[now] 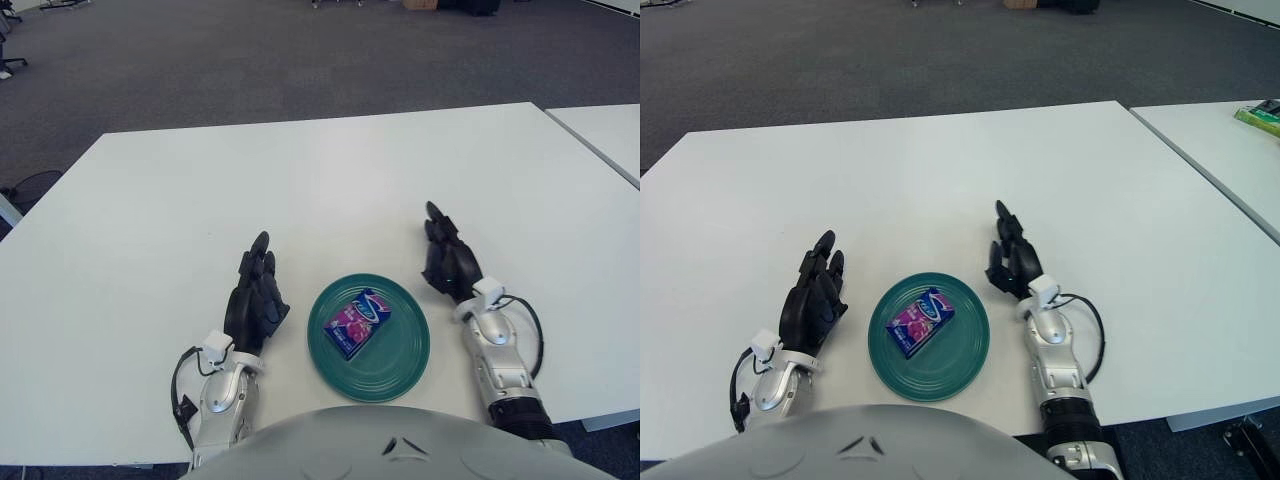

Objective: Put the gum into the plate.

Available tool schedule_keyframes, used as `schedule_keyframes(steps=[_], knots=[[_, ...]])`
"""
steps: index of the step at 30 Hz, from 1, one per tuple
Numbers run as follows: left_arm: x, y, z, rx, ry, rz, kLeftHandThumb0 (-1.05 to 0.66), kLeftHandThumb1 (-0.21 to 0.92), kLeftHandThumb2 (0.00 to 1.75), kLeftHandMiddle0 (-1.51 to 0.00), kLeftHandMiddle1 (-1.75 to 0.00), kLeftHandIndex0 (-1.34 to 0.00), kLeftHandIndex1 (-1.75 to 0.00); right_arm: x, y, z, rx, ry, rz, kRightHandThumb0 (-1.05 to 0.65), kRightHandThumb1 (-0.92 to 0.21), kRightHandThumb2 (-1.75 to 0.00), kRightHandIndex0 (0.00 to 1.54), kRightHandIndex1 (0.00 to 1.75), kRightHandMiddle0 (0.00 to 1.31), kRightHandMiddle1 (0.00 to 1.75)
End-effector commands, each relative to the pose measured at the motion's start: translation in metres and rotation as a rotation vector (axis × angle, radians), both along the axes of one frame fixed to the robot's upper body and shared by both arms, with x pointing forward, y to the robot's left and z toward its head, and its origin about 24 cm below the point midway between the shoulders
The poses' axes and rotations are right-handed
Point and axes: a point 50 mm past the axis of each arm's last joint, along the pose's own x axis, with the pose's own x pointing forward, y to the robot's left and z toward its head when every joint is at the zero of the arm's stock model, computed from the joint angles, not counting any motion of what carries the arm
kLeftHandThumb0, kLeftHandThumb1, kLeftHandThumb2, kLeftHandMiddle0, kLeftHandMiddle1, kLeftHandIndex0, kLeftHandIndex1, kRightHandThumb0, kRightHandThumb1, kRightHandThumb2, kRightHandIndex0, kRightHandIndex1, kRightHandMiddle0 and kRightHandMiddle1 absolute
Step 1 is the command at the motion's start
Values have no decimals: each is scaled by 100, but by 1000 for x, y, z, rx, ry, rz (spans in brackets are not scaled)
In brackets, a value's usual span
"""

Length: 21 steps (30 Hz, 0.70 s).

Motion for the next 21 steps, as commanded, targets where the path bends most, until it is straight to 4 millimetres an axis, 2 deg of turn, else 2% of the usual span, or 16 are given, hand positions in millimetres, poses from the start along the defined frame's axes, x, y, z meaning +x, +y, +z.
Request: schedule_keyframes(steps=[1, 12, 21], knots=[[-1, 2, 2, 5, 3, 2, -98, 92, 92, 0, 0, 0, -8, -3, -4, -5, 21, 30, -21, -101, -92, -100, 0, 0, 0, 0], [-2, 3, 2, -30, 14, -20, -102, 92, 92, 0, 0, 0, -2, -26, 2, -15, 58, 102, -88, -97, -92, -105, 0, 0, 1, 0], [-1, 4, 3, -55, 11, -44, -105, 92, 95, 0, 0, 0, 0, -33, 7, -18, 64, 151, -115, -93, -92, -108, 0, 0, 1, 1]])
